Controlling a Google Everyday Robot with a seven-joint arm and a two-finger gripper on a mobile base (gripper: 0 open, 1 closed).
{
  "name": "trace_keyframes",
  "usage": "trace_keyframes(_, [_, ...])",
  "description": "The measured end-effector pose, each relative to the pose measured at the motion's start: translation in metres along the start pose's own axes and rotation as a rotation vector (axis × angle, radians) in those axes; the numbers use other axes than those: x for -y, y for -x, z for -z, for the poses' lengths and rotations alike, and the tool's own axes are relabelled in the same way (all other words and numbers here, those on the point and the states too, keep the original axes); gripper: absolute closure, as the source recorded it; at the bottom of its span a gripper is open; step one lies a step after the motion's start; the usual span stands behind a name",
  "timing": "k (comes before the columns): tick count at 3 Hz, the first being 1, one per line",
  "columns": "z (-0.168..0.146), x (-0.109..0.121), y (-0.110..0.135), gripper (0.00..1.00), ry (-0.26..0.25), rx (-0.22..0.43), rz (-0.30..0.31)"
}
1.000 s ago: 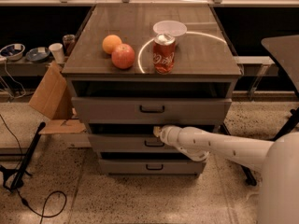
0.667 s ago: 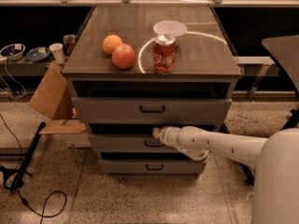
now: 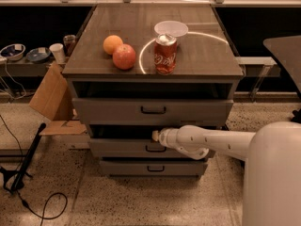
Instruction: Open middle drawer
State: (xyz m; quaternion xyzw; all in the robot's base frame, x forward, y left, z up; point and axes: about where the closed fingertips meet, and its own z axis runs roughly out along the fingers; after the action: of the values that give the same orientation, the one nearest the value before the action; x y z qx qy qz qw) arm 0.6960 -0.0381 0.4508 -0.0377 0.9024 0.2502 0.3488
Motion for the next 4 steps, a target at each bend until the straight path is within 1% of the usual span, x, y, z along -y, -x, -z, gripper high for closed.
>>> trace_keyframes(1, [0.008, 0.001, -0.005, 1.0, -0.03, -0.032, 0.018])
trace_keyframes(2, [0.028, 0.001, -0.014, 1.0, -0.078, -0.108, 0.058])
trace_keyframes(3, [0.039, 0.003, -0.021, 1.0, -0.101, -0.176, 0.095])
trace_keyframes(4, [0.042, 0.003, -0.027, 1.0, -0.112, -0.222, 0.115])
